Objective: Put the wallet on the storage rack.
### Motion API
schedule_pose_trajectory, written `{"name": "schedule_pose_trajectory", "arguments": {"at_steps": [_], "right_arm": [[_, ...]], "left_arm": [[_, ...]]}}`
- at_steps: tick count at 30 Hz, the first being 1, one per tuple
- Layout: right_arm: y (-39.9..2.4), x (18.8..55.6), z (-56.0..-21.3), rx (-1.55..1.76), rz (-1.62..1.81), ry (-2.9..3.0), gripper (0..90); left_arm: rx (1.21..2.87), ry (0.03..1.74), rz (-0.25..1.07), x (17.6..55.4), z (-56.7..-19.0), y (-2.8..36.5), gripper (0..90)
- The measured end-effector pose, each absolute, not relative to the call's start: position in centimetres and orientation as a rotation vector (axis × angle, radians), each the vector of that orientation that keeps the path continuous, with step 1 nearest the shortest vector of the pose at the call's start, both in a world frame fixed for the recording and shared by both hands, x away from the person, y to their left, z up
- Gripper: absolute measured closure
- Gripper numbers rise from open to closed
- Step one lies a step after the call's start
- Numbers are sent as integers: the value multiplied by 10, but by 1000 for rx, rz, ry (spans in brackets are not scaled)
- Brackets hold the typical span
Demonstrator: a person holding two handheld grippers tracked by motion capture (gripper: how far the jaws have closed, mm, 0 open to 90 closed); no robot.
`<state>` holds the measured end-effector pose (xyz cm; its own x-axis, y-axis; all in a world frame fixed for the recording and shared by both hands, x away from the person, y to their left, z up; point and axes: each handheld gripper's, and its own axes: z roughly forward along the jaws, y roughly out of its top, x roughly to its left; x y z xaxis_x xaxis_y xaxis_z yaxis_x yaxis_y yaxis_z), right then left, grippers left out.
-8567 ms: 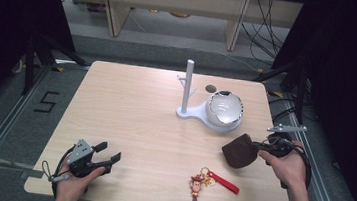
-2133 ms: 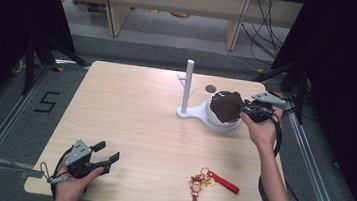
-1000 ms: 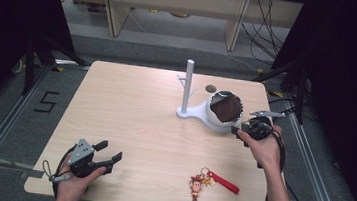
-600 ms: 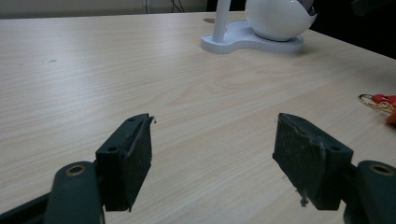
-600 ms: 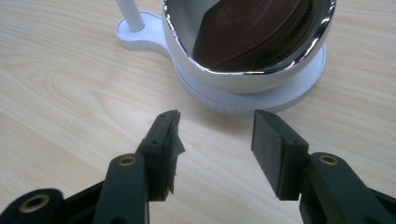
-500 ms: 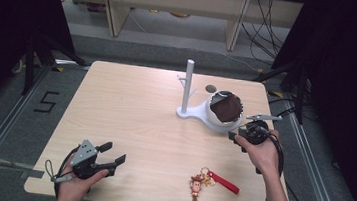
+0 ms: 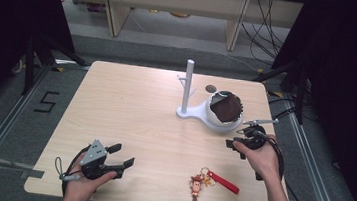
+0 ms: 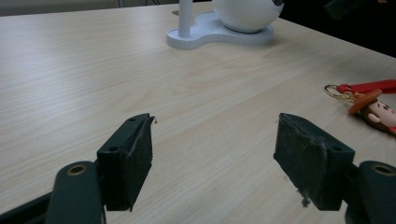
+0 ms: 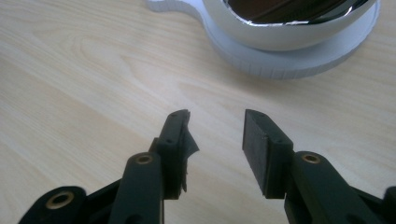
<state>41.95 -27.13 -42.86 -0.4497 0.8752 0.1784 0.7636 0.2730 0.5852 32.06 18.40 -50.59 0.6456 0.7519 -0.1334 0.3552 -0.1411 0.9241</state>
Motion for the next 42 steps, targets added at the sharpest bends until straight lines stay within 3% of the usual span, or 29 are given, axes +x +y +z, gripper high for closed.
{"name": "schedule_pose_trajectory", "arguments": {"at_steps": [14, 42], "right_arm": [[-245, 394, -446, 1572, 816, 2551, 684], [-214, 386, -476, 1362, 608, 2800, 635]], "left_arm": [[1777, 867, 404, 319, -506, 176, 267], [1784, 882, 394, 319, -512, 178, 265]]}}
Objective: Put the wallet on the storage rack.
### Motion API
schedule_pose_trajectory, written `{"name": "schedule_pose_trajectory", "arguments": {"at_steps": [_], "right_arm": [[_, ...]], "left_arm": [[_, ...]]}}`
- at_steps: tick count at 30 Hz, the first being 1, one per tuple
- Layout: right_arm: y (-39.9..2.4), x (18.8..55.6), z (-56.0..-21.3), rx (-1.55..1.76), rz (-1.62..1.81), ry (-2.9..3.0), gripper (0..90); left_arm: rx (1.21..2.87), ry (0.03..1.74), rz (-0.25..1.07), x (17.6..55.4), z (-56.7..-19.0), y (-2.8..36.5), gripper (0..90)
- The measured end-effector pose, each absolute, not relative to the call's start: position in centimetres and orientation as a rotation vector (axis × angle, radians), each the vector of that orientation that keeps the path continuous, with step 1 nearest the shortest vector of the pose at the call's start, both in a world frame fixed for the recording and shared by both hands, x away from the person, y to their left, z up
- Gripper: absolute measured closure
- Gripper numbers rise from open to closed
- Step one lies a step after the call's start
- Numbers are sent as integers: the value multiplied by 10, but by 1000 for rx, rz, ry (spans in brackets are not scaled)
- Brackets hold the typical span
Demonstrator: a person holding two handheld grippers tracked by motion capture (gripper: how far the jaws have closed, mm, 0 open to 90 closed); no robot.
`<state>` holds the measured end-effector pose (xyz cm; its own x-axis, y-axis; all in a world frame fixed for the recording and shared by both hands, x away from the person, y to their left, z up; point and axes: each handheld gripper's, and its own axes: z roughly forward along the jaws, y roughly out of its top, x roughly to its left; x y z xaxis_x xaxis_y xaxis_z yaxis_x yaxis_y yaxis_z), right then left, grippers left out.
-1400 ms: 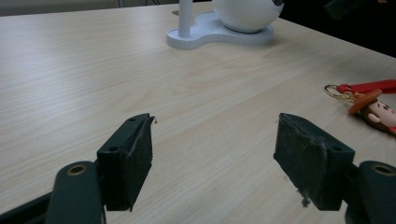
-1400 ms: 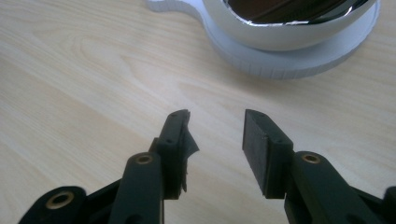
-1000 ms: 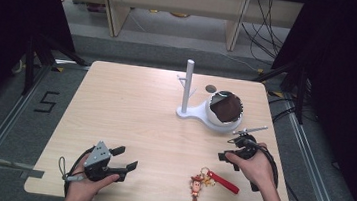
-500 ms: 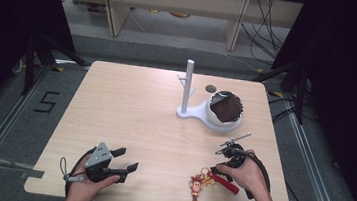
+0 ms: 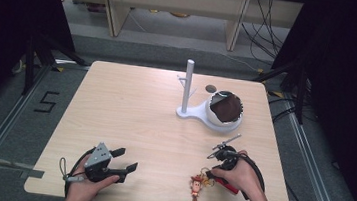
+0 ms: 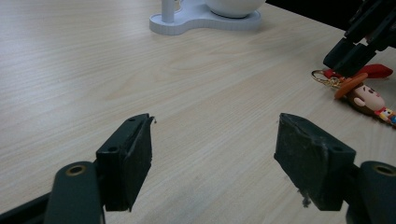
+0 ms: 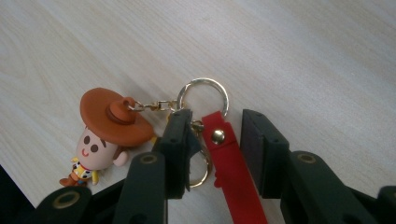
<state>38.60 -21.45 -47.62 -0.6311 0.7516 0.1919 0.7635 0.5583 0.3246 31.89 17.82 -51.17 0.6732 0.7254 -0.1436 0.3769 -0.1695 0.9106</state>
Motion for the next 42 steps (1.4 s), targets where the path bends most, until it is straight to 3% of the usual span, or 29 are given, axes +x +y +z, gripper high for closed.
{"name": "schedule_pose_trajectory", "arguments": {"at_steps": [16, 28, 42], "right_arm": [[-214, 389, -478, -1324, -530, -2764, 667], [-200, 381, -477, -1166, -401, -2967, 695], [-186, 397, -475, -974, -123, -2999, 717]], "left_arm": [[1776, 883, 385, 319, -513, 179, 263], [1779, 879, 388, 319, -514, 180, 263], [1778, 889, 389, 319, -514, 182, 263]]}}
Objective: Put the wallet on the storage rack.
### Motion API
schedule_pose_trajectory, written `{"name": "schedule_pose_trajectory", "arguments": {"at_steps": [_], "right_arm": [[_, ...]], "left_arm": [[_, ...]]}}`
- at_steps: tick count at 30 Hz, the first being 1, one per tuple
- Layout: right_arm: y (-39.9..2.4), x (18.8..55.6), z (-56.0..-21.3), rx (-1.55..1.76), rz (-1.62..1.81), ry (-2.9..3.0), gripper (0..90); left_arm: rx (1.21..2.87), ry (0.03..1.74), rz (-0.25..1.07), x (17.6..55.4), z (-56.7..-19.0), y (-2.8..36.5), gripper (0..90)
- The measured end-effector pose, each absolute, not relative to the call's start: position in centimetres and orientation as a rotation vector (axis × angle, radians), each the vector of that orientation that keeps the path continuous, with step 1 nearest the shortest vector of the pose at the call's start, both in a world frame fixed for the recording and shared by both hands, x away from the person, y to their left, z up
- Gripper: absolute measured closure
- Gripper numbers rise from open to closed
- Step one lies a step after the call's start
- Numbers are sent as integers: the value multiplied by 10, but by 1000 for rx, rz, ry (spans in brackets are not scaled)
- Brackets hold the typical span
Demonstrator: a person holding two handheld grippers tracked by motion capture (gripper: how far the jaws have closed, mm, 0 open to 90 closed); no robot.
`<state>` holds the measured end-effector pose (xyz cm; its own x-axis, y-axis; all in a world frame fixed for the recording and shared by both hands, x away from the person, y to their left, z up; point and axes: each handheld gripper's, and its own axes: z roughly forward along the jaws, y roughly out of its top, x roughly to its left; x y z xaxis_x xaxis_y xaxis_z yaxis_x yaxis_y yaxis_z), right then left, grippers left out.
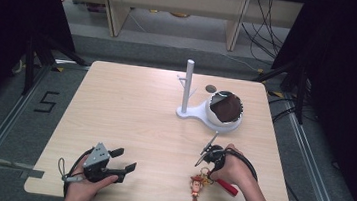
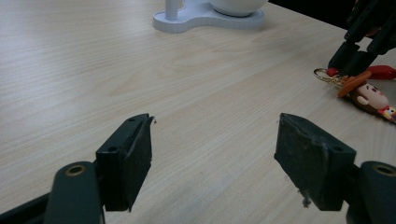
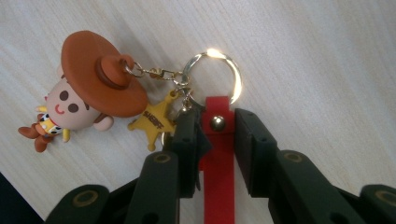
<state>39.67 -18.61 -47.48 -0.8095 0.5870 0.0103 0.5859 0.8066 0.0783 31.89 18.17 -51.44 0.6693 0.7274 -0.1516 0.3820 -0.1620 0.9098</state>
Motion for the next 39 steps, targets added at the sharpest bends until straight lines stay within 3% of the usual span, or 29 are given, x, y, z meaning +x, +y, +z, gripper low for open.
{"name": "schedule_pose_trajectory", "arguments": {"at_steps": [23, 39], "right_arm": [[-192, 396, -475, 1001, 208, 2940, 756], [-196, 388, -436, 1046, 555, 2778, 756]], "left_arm": [[1769, 890, 393, 319, -515, 183, 264], [1761, 882, 366, 319, -513, 181, 265]]}}
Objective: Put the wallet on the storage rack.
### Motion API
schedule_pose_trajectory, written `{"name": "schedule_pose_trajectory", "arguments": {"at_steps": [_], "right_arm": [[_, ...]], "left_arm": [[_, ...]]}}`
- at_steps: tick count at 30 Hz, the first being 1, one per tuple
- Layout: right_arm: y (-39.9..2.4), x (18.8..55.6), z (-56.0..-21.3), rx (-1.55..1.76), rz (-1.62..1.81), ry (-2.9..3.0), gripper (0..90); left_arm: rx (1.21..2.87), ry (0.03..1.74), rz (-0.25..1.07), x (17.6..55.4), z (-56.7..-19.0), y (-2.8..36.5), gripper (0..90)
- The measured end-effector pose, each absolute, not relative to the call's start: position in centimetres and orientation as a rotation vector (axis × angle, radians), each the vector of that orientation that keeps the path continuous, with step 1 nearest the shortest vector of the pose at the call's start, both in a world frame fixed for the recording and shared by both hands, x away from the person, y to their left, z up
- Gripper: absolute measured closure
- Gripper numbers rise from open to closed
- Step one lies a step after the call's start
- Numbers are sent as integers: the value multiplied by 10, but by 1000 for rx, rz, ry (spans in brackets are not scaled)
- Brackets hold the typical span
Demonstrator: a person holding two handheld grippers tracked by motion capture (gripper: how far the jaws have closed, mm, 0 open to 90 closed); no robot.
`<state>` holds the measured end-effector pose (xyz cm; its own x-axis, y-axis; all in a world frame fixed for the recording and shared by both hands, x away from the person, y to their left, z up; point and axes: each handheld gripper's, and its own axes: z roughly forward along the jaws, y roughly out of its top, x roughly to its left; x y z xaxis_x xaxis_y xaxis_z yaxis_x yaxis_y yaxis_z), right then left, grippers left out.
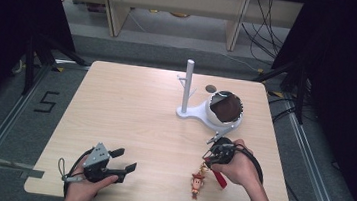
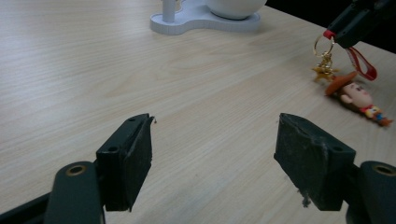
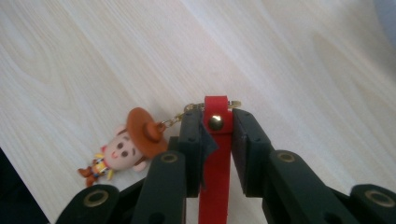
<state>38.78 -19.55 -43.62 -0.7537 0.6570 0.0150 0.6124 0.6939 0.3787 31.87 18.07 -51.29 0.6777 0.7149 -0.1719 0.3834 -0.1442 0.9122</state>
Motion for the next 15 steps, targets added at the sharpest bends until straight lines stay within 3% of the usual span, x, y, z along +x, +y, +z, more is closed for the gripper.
{"name": "schedule_pose_trajectory", "arguments": {"at_steps": [6, 15], "right_arm": [[-192, 386, -423, 1047, 663, 2726, 757], [-184, 387, -394, 981, 783, 2628, 756]], "left_arm": [[1769, 848, 349, 318, -504, 175, 270], [1796, 652, 319, 333, -472, 143, 330]]}}
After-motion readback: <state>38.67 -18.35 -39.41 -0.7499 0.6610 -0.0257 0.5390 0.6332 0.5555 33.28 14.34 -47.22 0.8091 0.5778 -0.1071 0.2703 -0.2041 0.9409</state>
